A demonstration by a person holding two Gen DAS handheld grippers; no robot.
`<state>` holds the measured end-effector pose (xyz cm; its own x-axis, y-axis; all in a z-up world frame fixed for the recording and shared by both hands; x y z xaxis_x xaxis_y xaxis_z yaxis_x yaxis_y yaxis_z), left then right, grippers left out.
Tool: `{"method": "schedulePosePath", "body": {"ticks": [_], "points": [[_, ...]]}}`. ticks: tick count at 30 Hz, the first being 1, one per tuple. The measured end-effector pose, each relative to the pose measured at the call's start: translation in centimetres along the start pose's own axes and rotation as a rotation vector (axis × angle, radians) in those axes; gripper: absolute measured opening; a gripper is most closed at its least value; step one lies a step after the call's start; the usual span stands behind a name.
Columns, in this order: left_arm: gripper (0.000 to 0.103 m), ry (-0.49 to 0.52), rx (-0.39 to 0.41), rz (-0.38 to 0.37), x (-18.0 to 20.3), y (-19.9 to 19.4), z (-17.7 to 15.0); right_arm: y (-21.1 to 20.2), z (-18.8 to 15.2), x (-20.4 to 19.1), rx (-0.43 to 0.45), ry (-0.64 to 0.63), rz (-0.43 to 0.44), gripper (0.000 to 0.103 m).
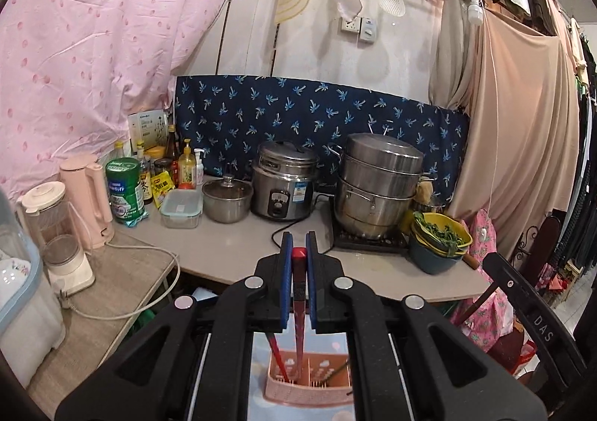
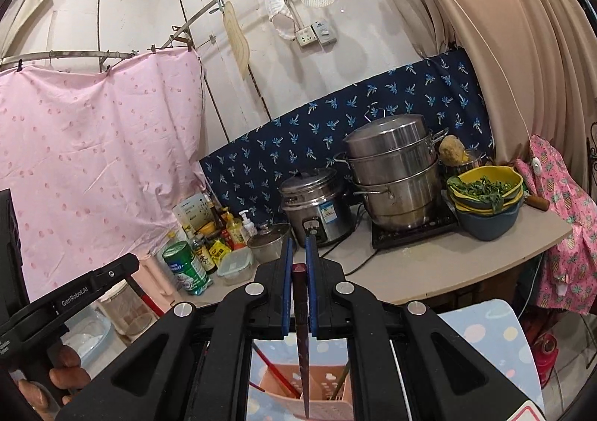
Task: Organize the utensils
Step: 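Lift both chopsticks and carry them above the pink basket, then lower both chopsticks into the basket and open both tools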
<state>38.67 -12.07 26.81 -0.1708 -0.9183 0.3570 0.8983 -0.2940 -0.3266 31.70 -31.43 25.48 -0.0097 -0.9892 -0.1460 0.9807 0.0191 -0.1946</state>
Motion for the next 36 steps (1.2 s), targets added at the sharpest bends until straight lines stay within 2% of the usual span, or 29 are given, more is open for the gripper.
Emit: {"method": "schedulePosePath", "body": {"ticks": [5,12,16,21,23,25,29,36], "points": [[0.007,0.005,-0.039,0.016,-0.1,3.4,-1.6,3.3,-0.5,0.8,-0.018,-0.003,-0.013,0.007],[0.007,0.010,-0.133,0.037,-1.6,7.1,-5.9,6.9,-5.8,1.4,-0.130,-0.010,-0.009,0.007],[0.007,0.023,-0.159,0.047,-1.9,7.8,-7.6,7.8,-8.3,1.4,-0.179,-0.017,-0.012,0.007],[0.008,0.043,-0.171,0.070,-2.1,8.1,-8.6,7.9,-9.5,1.1,-0.198,-0.030,-0.017,0.010],[0.017,0.055,-0.167,0.084,-2.2,8.0,-8.8,7.7,-9.5,1.0,-0.194,-0.039,-0.026,0.013],[0.040,0.058,-0.162,0.094,-2.3,7.7,-9.0,7.4,-9.4,0.9,-0.193,-0.042,-0.025,0.014],[0.043,0.067,-0.152,0.101,-2.5,6.9,-9.1,6.5,-9.2,0.6,-0.186,-0.048,-0.024,0.026],[0.043,0.076,-0.154,0.111,-3.0,5.0,-9.5,4.1,-9.1,-0.5,-0.177,-0.081,-0.024,0.032]]}}
Point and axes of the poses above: each gripper's, at about its wrist camera, not at the fingertips, and y roughly the way its jaws point, x to its right, z to its top, the point moved 6 cm from there along y, roughly the way its jaws point, and after that the axes turned 13 degrees about -y, right-handed, at the moved point
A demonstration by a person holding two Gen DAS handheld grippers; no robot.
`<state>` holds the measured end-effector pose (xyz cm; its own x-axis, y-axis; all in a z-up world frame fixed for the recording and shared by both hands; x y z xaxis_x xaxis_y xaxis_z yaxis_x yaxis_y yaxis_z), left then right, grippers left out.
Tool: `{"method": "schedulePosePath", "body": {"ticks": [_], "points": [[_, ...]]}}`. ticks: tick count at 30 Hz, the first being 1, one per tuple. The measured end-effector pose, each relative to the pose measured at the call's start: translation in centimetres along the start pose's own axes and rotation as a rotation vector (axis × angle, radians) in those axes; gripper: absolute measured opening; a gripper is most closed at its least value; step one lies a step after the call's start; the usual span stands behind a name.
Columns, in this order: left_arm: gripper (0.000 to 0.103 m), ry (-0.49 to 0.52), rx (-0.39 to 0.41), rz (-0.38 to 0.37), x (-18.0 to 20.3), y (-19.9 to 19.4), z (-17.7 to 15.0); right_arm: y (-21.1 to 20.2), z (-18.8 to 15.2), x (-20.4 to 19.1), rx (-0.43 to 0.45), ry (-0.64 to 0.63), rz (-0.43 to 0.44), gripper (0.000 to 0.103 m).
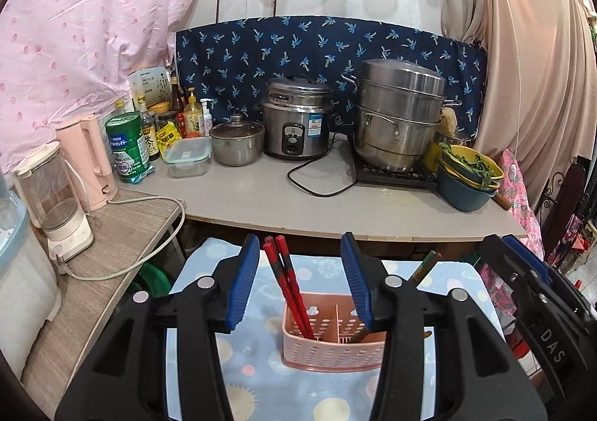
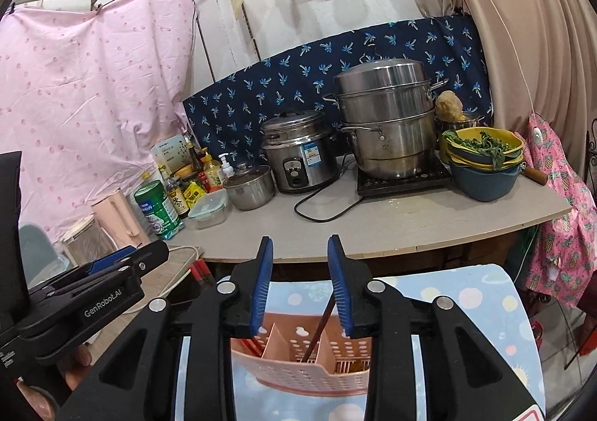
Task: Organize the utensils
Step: 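Lower both chopsticks into the basket and open both tools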
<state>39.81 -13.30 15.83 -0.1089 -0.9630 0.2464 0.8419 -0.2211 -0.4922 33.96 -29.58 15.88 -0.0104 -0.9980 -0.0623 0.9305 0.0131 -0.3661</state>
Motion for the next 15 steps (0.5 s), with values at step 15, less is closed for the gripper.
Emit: {"method": "schedulePosePath", "body": {"ticks": [15], "points": [[0.049,0.038,-0.039,0.021,-3.4,-5.8,-6.3,-7.6,-6.0,-2.2,-0.056,-0.018,0.015,0.033]]}}
Point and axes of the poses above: each gripper's, at about its wrist camera, not at the fingertips, and y roughly the way its jaws point, x to its right, z to its top, the point moved 6 cm from there along y, roughly the way its jaws point, and after that the axes turned 13 degrees about -y, right-handed, at the moved point
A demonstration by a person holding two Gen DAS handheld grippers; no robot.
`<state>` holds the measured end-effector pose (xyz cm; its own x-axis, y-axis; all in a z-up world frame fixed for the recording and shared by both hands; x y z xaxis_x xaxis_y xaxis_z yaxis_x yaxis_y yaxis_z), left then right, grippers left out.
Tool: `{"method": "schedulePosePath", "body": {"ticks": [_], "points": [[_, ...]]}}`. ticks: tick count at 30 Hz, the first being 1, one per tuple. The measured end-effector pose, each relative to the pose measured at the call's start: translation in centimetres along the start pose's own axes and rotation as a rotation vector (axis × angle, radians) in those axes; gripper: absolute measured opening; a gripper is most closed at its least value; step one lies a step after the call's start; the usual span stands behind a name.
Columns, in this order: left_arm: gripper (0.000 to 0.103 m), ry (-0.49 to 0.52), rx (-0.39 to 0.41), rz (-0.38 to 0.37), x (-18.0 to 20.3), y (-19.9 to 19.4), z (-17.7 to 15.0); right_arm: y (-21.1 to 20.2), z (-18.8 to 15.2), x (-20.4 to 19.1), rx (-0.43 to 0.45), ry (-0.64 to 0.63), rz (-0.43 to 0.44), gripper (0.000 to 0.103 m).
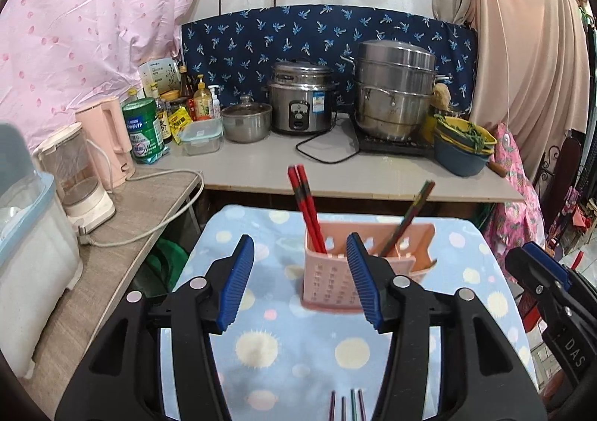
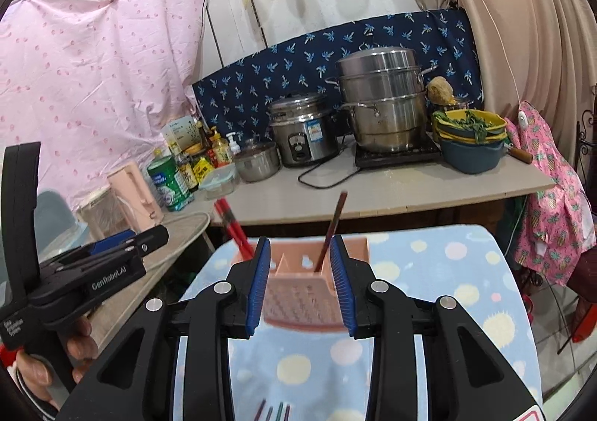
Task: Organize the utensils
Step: 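Lower both chopsticks into the basket and open both tools, then move both tools back over the remaining chopsticks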
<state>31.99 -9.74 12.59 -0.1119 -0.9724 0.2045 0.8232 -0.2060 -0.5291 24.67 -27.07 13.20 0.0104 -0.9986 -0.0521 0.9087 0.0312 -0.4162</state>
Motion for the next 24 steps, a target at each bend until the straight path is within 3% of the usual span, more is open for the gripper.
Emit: {"method": "schedulePosePath", "body": {"ticks": [9,24], "points": [[0.049,0.015,-0.032,0.005,-2.4,-3.9,-5.9,-4.2,-5.8,-2.2,-0.053,-0.045,-0.003,0.033],[0.049,0.023,-0.216,0.022,-5.9,-5.6,-18.8,-8.1,-18.3,-5.0,-0.236,-0.005,0.011,0.033]]}}
Point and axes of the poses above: each gripper's, at about its wrist camera, not at the fingertips, and y roughly the way its jaws point, x to its right, z to its top, the point moved 6 cm from there along y, roughly the way its jaws point, and after that the axes turned 13 degrees about -y, right-handed, at the moved point
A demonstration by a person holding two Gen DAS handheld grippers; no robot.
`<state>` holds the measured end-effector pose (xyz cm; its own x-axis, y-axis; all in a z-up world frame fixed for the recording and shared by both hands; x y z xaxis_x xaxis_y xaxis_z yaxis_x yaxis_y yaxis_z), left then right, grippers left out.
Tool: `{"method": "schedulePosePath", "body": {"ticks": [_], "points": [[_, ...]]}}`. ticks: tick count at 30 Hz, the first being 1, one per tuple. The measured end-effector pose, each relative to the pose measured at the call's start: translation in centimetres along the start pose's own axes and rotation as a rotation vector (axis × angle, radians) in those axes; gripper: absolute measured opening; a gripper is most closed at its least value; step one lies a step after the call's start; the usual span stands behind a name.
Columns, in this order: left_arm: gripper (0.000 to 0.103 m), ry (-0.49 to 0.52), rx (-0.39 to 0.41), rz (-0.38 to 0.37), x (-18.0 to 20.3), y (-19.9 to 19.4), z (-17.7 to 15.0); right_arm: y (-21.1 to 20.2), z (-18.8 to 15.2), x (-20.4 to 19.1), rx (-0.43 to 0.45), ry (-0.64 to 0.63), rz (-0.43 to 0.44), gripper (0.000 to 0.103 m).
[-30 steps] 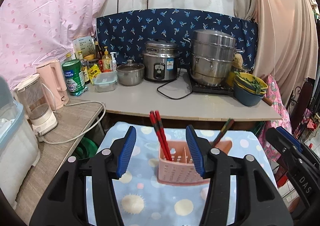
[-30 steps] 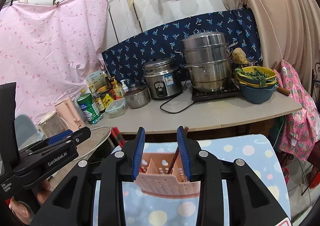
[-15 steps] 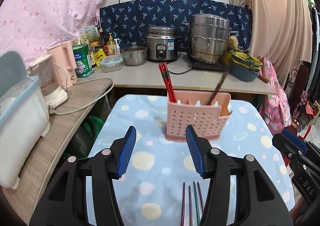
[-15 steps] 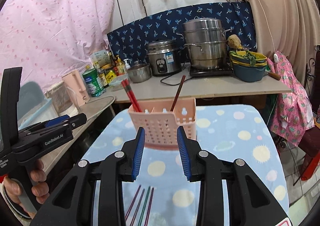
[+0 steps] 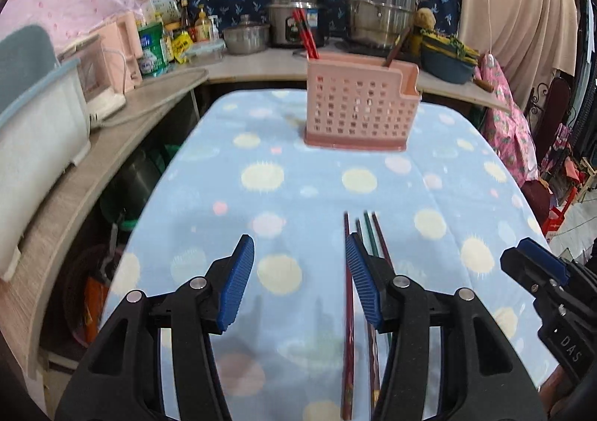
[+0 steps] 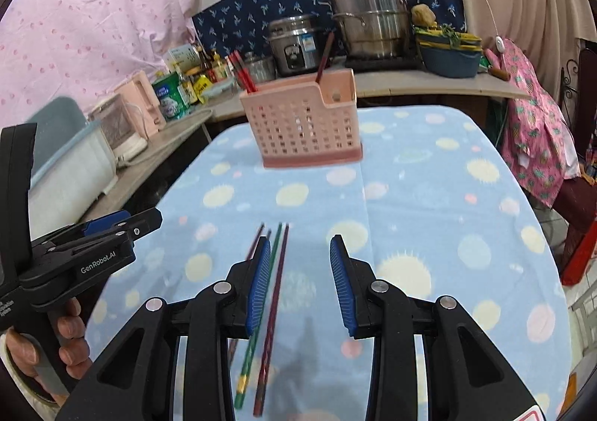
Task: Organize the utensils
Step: 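Move both tools back over the remaining chopsticks, then grasp a dark red chopstick with the right tool while the left tool grasps another dark red one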
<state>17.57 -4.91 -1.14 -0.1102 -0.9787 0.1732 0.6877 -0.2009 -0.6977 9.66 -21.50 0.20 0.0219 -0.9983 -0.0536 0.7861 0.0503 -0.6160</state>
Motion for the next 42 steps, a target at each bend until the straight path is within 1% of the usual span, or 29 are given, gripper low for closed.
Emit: {"method": "schedulePosePath", "body": {"ticks": [4,8,16,23,25,28,33,42], "points": [[0.049,-0.014,-0.052,0.000,-0.4,0.7,-2.9,0.6,-3.0,-1.1,-0.048,-0.015,-0.002,0.033],[0.049,-0.004,-0.074,0.006,-0.4,0.8,-5.0,0.9,-5.6,-2.1,-0.087,-0.030,0.003,0.033],[0.049,-0.025,-0.133,-0.010,-0.8,1.0,-8.0,1.4,-8.8,-4.2,-0.141,-0.057,0.022,0.033],[0.050,-0.046,-0.168,-0.013,-1.9,1.1,-9.8,1.9,-10.0,-5.0,-0.165,-0.047,0.042,0.033],[0.051,-0.048,-0.175,-0.014,-2.1,1.1,-10.3,2.1,-10.3,-5.3,-0.169,-0.050,0.046,0.033],[0.058,-0.052,-0.183,-0.017,-2.3,1.1,-10.7,2.4,-10.5,-5.8,-0.176,-0.059,0.050,0.033],[0.060,-0.045,-0.184,-0.024,-2.3,0.9,-11.2,3.2,-11.2,-6.3,-0.200,-0.074,0.050,0.033],[0.060,-0.026,-0.200,-0.041,-1.5,1.0,-12.2,3.4,-11.7,-6.4,-0.201,-0.114,0.009,0.024]]}}
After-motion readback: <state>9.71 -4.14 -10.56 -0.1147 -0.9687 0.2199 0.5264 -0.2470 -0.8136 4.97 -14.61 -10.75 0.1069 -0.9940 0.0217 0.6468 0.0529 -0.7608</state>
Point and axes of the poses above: each gripper's, at about its wrist camera, not at the fingertips, and y roughly the way its jaws point, x to its right, z to its top, the point moved 6 cm from there along y, roughly the way its jaws point, and after that the axes turned 13 degrees about -y, right-handed, at the moved point
